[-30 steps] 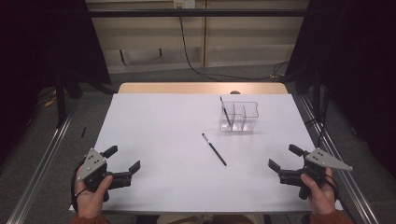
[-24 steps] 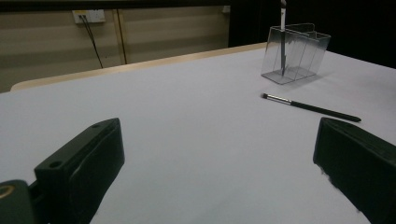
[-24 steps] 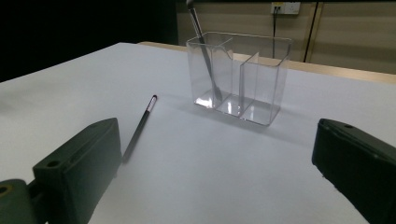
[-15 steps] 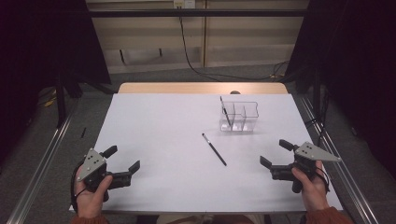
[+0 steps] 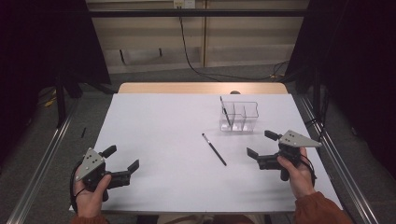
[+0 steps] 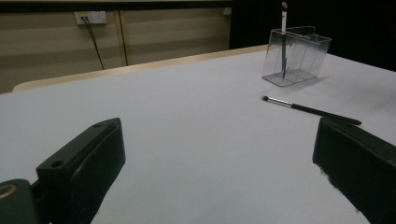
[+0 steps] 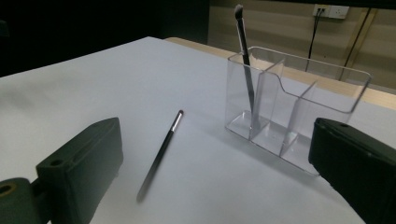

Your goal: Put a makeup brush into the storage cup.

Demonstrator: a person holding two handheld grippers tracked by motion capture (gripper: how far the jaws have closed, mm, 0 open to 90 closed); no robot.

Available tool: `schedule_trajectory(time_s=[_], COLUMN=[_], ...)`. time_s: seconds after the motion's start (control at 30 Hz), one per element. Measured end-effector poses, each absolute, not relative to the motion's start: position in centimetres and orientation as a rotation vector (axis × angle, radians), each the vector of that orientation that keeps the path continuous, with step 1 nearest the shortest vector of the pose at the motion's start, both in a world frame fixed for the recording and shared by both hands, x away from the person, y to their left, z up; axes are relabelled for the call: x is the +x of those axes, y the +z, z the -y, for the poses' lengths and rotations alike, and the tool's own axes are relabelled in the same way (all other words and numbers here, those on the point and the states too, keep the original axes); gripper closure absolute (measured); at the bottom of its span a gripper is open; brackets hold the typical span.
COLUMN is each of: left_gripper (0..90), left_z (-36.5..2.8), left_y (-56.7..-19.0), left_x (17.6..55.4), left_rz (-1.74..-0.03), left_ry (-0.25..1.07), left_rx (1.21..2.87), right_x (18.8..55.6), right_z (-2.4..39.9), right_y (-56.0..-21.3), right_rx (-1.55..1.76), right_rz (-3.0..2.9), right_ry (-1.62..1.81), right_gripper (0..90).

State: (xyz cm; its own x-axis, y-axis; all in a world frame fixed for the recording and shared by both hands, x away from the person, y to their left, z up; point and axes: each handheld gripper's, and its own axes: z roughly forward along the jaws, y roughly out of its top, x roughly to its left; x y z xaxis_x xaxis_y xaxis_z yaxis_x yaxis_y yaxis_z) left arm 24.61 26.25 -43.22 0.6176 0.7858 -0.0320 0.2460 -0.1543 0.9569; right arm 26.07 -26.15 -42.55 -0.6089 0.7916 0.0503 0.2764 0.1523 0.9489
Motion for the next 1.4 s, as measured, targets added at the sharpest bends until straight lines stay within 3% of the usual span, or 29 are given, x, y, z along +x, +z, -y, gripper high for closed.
schedule_trajectory(time_s=[0.93, 1.4], left_gripper=[2.2, 2.1], left_z=[-26.4, -26.4], left_y=[-43.4, -43.4], left_x=[24.8, 24.9], left_rz=[-0.853, -0.849], left_ry=[0.596, 0.596], left_rx=[1.716, 1.727], right_x=[31.6, 34.5], right_z=[18.9, 16.5], right_y=[-41.5, -41.2], right_rx=[0.911, 0.976], right_rz=[-2.075, -2.183], right_ry=[1.557, 1.477], right_gripper=[4.0, 12.6])
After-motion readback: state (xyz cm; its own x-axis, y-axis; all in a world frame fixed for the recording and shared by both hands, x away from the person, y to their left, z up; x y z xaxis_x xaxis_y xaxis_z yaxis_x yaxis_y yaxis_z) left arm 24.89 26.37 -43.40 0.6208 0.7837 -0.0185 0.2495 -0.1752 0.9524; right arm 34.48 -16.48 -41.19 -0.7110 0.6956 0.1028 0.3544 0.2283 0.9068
